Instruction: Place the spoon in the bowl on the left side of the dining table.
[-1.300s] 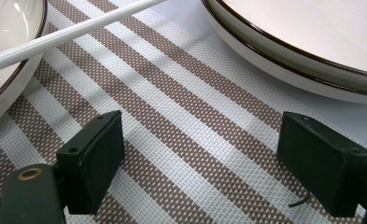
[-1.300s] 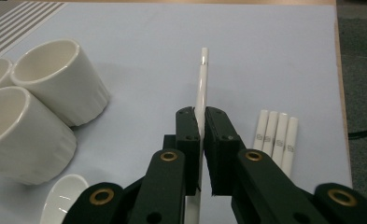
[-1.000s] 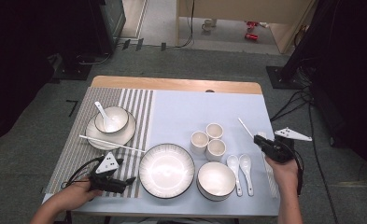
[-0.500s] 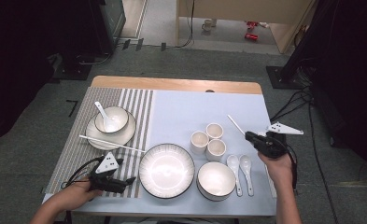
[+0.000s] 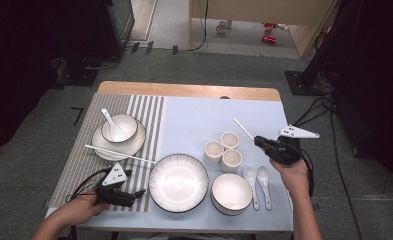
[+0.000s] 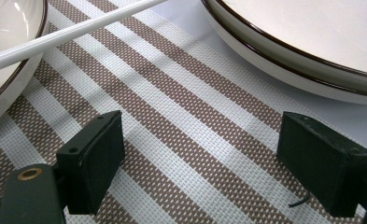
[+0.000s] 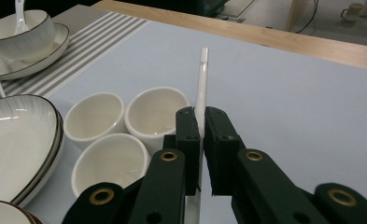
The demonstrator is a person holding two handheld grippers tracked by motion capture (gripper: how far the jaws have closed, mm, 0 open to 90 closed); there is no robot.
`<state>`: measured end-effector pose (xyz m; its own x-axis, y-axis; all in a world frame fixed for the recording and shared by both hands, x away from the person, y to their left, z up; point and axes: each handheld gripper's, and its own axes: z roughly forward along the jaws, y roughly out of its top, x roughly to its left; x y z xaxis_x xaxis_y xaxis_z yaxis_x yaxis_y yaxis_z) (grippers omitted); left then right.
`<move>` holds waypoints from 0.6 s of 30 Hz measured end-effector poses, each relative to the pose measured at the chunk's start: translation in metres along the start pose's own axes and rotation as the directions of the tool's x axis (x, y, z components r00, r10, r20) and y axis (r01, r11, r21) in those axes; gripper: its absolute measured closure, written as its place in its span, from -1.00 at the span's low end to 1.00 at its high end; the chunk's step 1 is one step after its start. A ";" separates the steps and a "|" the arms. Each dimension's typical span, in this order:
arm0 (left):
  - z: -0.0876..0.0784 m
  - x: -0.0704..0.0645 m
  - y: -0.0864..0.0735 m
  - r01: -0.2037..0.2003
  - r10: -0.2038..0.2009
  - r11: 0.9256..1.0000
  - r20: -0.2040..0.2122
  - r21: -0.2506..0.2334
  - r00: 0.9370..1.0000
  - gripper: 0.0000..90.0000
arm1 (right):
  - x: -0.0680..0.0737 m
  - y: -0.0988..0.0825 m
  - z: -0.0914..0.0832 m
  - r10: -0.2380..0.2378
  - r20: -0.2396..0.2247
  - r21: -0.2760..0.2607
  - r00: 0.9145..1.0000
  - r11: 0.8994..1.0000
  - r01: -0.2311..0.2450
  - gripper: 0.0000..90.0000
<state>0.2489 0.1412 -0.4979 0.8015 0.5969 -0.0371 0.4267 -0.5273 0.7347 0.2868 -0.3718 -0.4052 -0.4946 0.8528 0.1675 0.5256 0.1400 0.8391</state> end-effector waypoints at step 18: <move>0.000 0.000 0.000 0.001 -0.001 1.000 0.000 -0.002 1.000 -0.66 | 0.030 0.035 0.011 -0.085 -0.122 0.015 0.989 0.996 0.087 0.89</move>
<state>0.2490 0.1413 -0.4979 0.8011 0.5973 -0.0375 0.4265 -0.5259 0.7359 0.2978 -0.3362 -0.3769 -0.6184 0.7699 0.1577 0.4908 0.2216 0.8426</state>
